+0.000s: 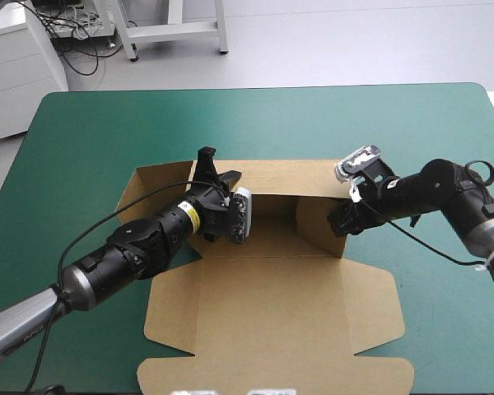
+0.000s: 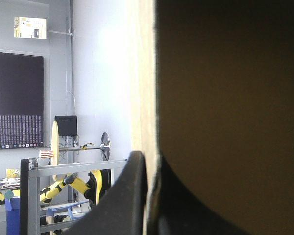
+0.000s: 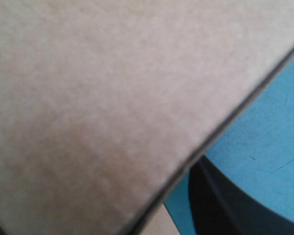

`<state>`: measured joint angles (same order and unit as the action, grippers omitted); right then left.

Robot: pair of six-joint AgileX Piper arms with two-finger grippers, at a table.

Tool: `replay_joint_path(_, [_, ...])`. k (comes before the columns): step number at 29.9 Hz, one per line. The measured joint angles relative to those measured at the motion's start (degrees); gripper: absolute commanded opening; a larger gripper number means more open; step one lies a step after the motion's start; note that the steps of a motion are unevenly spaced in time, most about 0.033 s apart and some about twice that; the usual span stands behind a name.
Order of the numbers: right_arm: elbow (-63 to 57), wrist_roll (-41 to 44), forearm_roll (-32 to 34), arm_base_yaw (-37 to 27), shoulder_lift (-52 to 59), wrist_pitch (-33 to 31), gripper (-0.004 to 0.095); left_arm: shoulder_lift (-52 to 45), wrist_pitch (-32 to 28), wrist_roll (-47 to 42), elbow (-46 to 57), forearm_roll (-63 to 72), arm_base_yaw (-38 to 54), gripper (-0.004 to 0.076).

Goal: Fold the box

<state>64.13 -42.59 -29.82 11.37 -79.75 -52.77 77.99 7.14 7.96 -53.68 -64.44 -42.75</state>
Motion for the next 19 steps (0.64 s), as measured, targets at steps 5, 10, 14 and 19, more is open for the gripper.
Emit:
replay_joint_path(5, [0.06,-0.30,1.64,-0.11,0.11,0.03,-0.0020,0.00,0.00,0.00,0.00,0.00,-0.09,-0.0032])
replay_joint_path(10, [0.20,-0.02,1.70,-0.17,0.11,-0.13,-0.0022,0.00,0.00,-0.05,0.00,0.00,-0.09,-0.0032])
replay_joint_path(14, [0.20,0.41,1.65,-0.17,0.11,-0.08,-0.0021,0.00,0.00,-0.34,0.00,0.00,-0.09,-0.0014])
replay_joint_path(19, [0.24,3.32,2.22,-0.17,0.11,0.09,-0.0021,-0.45,-0.84,-1.04,-0.14,0.22,-0.09,0.0155])
